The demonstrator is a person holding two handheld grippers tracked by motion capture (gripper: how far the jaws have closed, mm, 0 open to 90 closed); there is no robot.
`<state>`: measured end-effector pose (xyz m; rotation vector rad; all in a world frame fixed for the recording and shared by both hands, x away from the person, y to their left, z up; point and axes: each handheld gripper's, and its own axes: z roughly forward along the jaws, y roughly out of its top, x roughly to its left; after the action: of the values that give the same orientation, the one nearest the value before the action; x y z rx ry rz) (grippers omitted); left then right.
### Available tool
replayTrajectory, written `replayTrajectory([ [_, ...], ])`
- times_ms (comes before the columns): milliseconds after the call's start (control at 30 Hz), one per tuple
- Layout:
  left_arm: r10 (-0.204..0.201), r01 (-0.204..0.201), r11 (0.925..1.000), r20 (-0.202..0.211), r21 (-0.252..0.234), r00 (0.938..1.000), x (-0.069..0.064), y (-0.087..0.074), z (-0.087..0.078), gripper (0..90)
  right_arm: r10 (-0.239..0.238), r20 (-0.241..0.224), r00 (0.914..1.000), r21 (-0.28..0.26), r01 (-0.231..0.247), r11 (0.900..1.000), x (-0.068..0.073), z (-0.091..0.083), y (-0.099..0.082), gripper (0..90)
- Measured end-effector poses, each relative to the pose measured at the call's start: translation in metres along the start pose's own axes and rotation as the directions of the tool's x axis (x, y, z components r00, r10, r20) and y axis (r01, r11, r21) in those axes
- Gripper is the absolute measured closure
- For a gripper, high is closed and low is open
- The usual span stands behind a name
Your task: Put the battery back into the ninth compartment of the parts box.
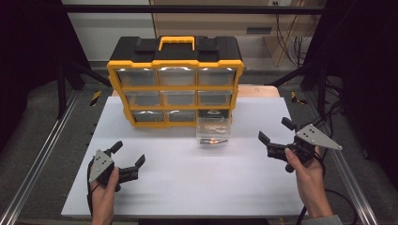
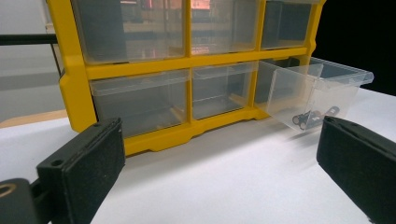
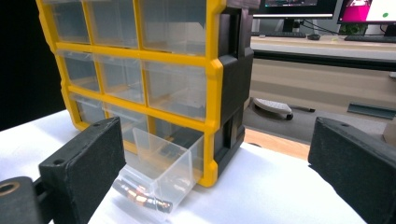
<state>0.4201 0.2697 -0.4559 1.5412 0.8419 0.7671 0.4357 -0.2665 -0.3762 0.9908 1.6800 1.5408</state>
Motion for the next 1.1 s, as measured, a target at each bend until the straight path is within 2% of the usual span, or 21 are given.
replayTrajectory([
  [467,0.005,-0.005,1.0,0.006,-0.003,1.0,0.0,0.0,0.0,1.3,0.005,0.019,0.9998,0.04,-0.005,0.9992,-0.006,-0.01,-0.026,4.8],
  [833,0.018,-0.018,0.9998,0.011,-0.001,0.9998,-0.001,0.0,0.0,1.4,0.022,0.027,0.9994,0.051,-0.023,0.9984,-0.011,-0.018,-0.042,4.2],
  [1100,0.019,-0.019,0.9998,0.022,-0.007,0.9996,0.0,-0.001,0.001,1.5,0.03,0.018,0.9994,0.045,-0.031,0.9985,-0.01,-0.017,-0.059,4.2],
])
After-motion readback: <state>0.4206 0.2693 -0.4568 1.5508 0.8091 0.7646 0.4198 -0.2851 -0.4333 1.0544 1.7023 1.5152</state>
